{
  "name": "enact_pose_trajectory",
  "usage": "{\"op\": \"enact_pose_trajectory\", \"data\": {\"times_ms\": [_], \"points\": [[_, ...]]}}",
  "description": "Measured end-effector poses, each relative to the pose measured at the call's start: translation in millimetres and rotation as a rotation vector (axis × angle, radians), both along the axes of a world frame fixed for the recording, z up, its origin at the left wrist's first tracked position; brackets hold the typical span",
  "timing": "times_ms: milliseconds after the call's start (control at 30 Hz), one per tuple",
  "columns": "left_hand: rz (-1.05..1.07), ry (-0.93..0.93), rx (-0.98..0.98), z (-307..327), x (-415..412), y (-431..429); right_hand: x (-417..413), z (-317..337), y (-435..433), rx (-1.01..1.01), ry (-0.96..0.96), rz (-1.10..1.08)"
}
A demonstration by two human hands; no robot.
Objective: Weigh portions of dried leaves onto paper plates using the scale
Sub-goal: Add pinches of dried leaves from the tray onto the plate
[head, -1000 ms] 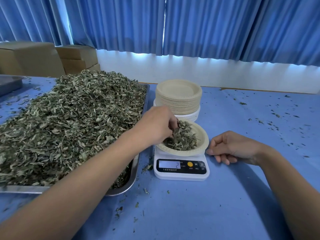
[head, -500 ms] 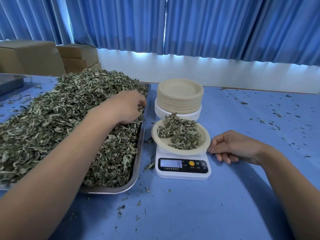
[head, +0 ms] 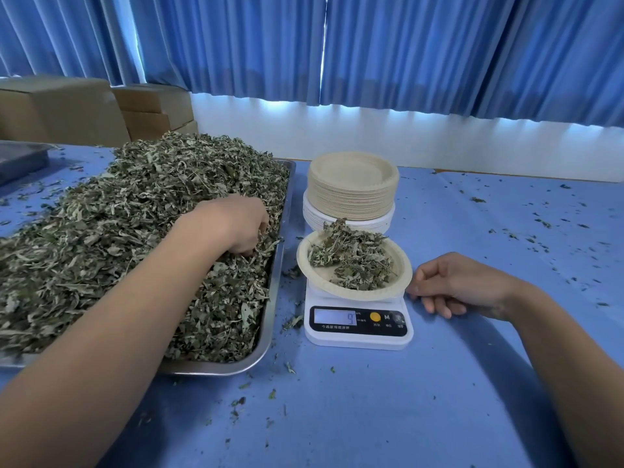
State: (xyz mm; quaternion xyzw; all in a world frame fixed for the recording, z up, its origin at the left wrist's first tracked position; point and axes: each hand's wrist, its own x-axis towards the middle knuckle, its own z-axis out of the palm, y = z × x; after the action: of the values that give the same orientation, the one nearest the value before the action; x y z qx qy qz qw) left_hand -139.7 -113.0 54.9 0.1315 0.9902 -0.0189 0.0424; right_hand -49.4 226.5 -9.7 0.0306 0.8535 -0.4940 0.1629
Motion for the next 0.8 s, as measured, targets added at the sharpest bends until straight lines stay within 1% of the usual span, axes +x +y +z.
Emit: {"op": "enact_pose_trajectory", "data": {"times_ms": [67,100,133,200,267,333,400,633,700,800], "points": [[-0.016,0.134,0.037,6.7,5.6,4.1,-0.7,0.1,-0.1,-0.007,0.013,-0.023],[-0.053,0.188,0.110,9.8,7.9,7.3,-1.1,0.1,0.1,-0.006,0.022,-0.034],[-0.109,0.201,0.214,12.1,10.4,11.5,-1.4,0.1,0.6,-0.003,0.028,-0.040],[-0.234,0.159,0.412,13.1,17.2,24.2,-1.7,0.3,0.8,0.003,0.028,-0.040],[-0.333,0.141,0.499,10.5,22.0,40.7,-1.6,0.5,0.4,0.004,0.022,-0.032],[-0.440,0.119,0.506,6.9,20.1,56.9,-2.0,-0.2,0.6,0.006,0.023,-0.026],[-0.528,0.073,0.465,6.6,14.9,70.2,-2.5,-0.6,1.2,0.013,0.021,-0.020],[-0.604,-0.024,0.282,3.2,3.4,89.3,-3.2,-1.1,2.6,0.018,0.025,-0.005],[-0.598,-0.028,0.301,-1.6,3.4,89.0,-3.5,-1.3,2.7,0.015,0.023,-0.001],[-0.593,0.014,0.377,-3.9,3.9,87.4,-3.6,-1.2,2.9,0.013,0.026,0.000]]}}
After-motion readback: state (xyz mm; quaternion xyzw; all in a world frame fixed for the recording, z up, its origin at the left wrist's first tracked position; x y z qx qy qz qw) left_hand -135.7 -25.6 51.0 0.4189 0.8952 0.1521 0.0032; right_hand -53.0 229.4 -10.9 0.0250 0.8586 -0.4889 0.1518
